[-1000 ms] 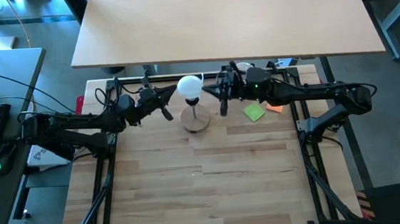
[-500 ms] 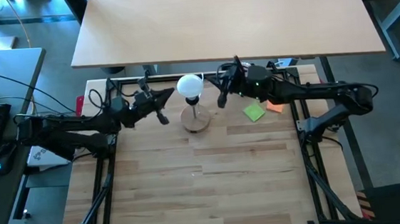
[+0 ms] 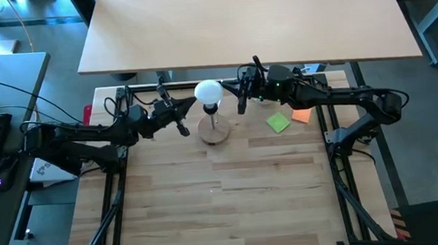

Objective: Screw lightbulb
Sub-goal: Insert the white lightbulb into the brown lamp

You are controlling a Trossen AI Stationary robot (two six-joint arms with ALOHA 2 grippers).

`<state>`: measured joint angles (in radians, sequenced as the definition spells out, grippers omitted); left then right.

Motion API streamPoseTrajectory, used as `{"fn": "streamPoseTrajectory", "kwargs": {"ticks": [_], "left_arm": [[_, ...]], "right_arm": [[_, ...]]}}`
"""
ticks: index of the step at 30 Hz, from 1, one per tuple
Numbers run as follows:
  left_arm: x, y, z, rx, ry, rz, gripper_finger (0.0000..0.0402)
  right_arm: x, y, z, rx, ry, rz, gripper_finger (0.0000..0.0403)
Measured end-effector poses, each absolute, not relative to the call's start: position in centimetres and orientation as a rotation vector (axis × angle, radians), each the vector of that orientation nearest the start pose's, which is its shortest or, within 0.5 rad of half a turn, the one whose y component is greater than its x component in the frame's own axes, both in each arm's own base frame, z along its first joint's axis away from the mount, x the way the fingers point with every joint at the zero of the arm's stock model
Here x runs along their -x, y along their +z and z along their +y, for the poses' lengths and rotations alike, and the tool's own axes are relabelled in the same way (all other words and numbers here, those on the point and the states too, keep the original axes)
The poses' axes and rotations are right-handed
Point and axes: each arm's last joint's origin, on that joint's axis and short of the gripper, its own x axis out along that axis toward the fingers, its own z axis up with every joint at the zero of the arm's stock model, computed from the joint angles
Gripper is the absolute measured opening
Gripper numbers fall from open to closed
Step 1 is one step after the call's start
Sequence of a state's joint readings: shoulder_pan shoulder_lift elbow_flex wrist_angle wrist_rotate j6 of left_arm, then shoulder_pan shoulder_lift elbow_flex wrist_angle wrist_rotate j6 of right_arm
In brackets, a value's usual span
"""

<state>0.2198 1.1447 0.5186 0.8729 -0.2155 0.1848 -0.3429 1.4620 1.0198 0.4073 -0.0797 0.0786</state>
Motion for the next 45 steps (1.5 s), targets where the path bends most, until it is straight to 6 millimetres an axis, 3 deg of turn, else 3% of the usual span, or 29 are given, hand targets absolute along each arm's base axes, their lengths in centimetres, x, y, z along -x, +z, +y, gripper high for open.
{"fn": "streamPoseTrajectory", "kwargs": {"ticks": [18,24,32,38,45], "left_arm": [[-22.3,27.2,7.5,-0.172,0.534,-0.168,0.0000],[-21.3,27.9,6.3,-0.185,0.530,-0.135,0.0000],[-22.1,27.8,5.7,-0.195,0.413,-0.188,0.0000],[-23.0,27.1,6.1,-0.192,0.428,-0.187,0.0000],[-22.8,27.0,6.9,-0.170,0.465,-0.183,0.0000]], "right_arm": [[-31.3,32.2,-6.8,-0.059,-0.116,0.071,0.0000],[-30.7,32.6,-7.6,0.006,-0.372,0.074,0.0000],[-31.9,31.0,-10.6,-0.042,-0.435,0.026,0.0000],[-32.1,30.4,-11.8,-0.086,-0.358,0.029,0.0000],[-32.3,30.6,-10.3,-0.086,-0.285,0.032,0.0000]]}}
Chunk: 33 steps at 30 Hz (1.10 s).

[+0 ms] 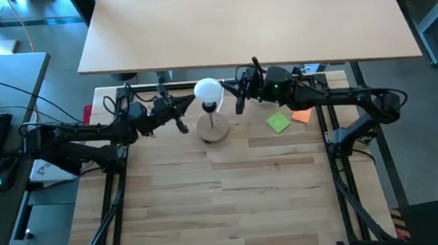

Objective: Screw lightbulb
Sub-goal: Insert the white lightbulb into the brown lamp

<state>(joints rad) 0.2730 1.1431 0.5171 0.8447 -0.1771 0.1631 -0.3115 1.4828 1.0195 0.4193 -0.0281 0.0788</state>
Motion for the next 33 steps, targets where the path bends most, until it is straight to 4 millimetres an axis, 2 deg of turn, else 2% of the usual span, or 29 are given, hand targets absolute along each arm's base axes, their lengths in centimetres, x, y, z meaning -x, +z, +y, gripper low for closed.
{"fn": "streamPoseTrajectory", "kwargs": {"ticks": [4,9,12,15,21,26,30,33], "left_arm": [[-22.6,26.9,7.4,-0.164,0.518,-0.173,0.0000],[-22.6,26.5,7.9,-0.159,0.523,-0.139,0.0000],[-22.6,26.5,8.0,-0.146,0.537,-0.130,0.0000],[-22.4,26.5,7.7,-0.145,0.523,-0.115,0.0000],[-21.1,27.5,6.3,-0.155,0.514,-0.079,0.0000],[-19.9,28.9,5.2,-0.164,0.490,-0.146,0.0000],[-20.2,29.0,5.2,-0.168,0.453,-0.173,0.0000],[-21.0,28.2,5.7,-0.168,0.467,-0.137,0.0000]], "right_arm": [[-32.4,30.6,-8.9,-0.086,-0.239,0.072,0.0000],[-33.1,30.2,-5.8,-0.070,-0.104,0.115,0.0000],[-33.2,30.7,-4.3,-0.009,-0.081,0.085,0.0000],[-33.1,30.8,-3.9,0.003,-0.119,0.101,0.0000],[-31.9,31.4,-5.1,0.030,-0.346,0.125,0.0000],[-31.5,31.8,-7.3,0.017,-0.433,0.087,0.0000],[-31.2,31.8,-9.5,-0.034,-0.423,0.055,0.0000],[-31.2,31.5,-10.6,-0.063,-0.387,0.042,0.0000]]}}
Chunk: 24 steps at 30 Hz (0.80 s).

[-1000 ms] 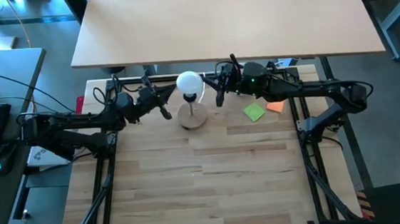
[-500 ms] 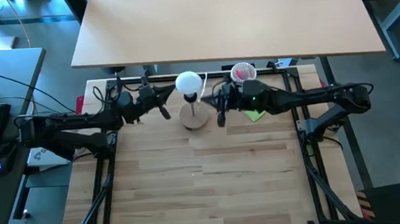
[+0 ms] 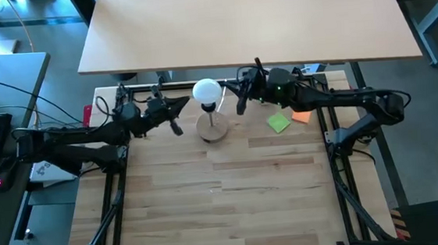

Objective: Screw lightbulb
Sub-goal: Insert the white lightbulb into the brown lamp

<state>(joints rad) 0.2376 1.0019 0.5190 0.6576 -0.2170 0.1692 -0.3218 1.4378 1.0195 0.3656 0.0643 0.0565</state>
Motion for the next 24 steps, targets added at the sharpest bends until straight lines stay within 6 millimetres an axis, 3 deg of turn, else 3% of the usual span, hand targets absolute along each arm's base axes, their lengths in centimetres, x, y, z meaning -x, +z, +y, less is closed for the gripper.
{"fn": "streamPoseTrajectory", "kwargs": {"ticks": [9,14,24], "left_arm": [[-23.2,27.8,6.7,-0.166,0.480,-0.125,0.0000],[-23.2,27.9,7.0,-0.162,0.535,-0.090,0.0000],[-23.2,27.2,7.4,-0.131,0.568,-0.028,0.0000]], "right_arm": [[-32.1,30.5,-11.3,-0.078,-0.317,0.034,0.0000],[-31.9,31.0,-10.1,-0.073,-0.290,0.048,0.0000],[-32.1,31.2,-6.5,-0.026,-0.047,0.099,0.0000]]}}
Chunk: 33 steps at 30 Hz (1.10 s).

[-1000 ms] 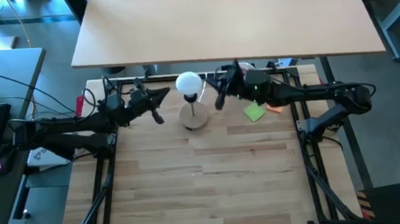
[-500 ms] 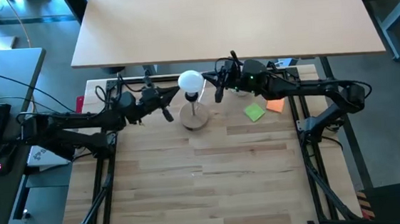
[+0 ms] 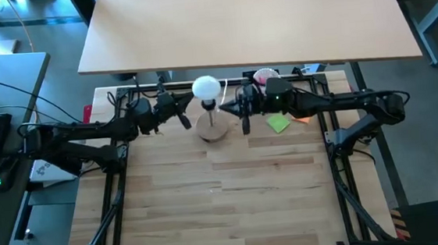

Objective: Screw lightbulb
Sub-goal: Insert the white lightbulb into the brown lamp

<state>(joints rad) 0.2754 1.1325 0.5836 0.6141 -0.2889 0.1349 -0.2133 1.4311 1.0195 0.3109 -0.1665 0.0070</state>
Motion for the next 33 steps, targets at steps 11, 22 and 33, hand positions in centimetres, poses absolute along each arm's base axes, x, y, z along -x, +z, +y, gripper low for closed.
{"fn": "streamPoseTrajectory", "kwargs": {"ticks": [11,22,33], "left_arm": [[-21.6,28.9,5.6,-0.122,0.517,-0.063,0.0000],[-23.3,28.2,5.5,-0.141,0.499,-0.102,0.0000],[-23.4,27.9,6.3,-0.132,0.554,-0.099,0.0000]], "right_arm": [[-31.7,31.2,-8.1,-0.015,-0.378,0.102,0.0000],[-31.6,31.3,-10.5,-0.094,-0.322,0.036,0.0000],[-31.9,31.1,-9.1,-0.077,-0.251,0.063,0.0000]]}}
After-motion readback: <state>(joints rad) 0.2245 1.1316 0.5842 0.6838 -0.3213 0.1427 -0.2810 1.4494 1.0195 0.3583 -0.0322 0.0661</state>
